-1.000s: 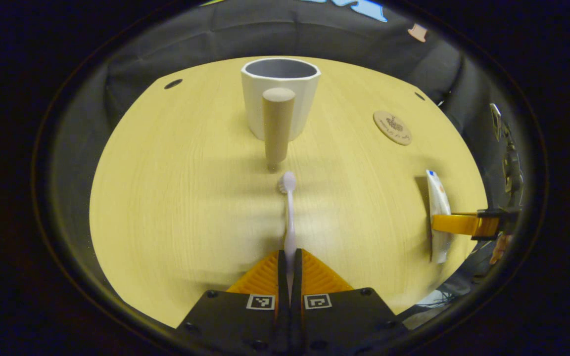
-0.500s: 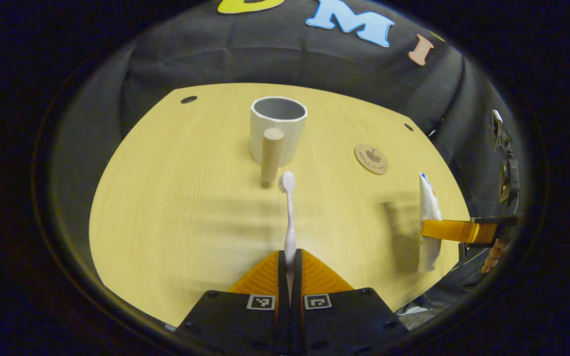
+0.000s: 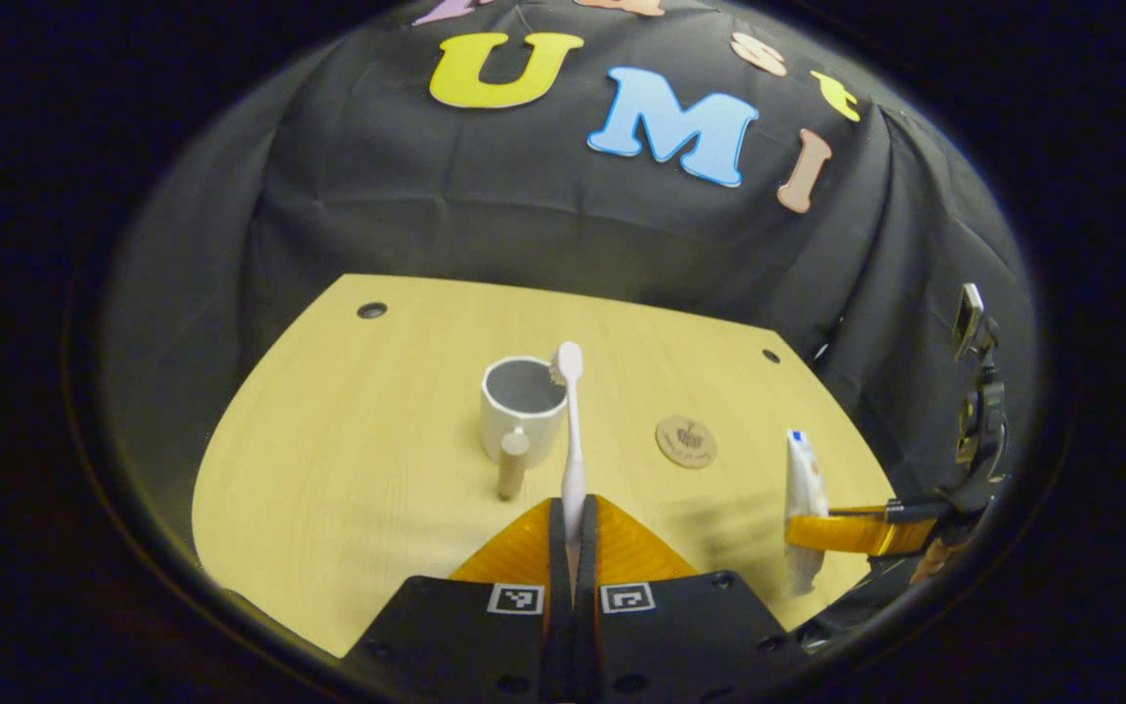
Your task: Put the toothbrush and toothpaste on the desktop into the cup, then pick up the cup and place it on the coaster on the desktop.
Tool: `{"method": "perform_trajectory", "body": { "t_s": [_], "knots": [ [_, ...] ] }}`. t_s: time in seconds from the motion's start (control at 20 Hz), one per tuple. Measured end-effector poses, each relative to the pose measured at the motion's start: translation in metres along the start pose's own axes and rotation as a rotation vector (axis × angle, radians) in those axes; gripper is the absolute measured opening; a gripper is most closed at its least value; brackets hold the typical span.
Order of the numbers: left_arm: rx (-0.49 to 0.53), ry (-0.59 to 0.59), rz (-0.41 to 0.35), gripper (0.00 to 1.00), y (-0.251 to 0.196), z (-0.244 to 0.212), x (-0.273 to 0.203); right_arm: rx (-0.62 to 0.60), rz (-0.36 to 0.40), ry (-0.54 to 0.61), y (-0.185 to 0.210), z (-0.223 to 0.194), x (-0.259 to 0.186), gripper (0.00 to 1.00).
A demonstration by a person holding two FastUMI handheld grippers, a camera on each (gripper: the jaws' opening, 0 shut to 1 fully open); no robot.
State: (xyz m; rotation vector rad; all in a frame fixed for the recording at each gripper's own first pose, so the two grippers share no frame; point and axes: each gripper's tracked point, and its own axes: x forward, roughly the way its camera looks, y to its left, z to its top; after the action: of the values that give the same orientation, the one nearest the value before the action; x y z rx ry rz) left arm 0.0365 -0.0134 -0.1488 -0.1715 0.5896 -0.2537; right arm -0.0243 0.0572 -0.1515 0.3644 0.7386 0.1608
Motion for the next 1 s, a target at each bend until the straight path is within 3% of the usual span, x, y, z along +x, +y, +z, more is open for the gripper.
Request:
{"method": "perform_trajectory", "body": {
  "t_s": [0.6,0.8,1.0],
  "knots": [
    [0.046,-0.358,-0.016,0.07,0.024,0.117,0.066,-0.009,0.029,-0.083,0.014,0.002,-0.016,0.14],
    [0.033,-0.403,-0.015,0.07,0.035,0.130,0.098,0.016,-0.011,-0.062,0.005,-0.002,-0.017,0.14],
    [0.029,-0.374,0.004,0.07,0.047,0.123,0.130,0.011,-0.053,-0.034,-0.004,-0.010,-0.013,0.15]
  ]
}}
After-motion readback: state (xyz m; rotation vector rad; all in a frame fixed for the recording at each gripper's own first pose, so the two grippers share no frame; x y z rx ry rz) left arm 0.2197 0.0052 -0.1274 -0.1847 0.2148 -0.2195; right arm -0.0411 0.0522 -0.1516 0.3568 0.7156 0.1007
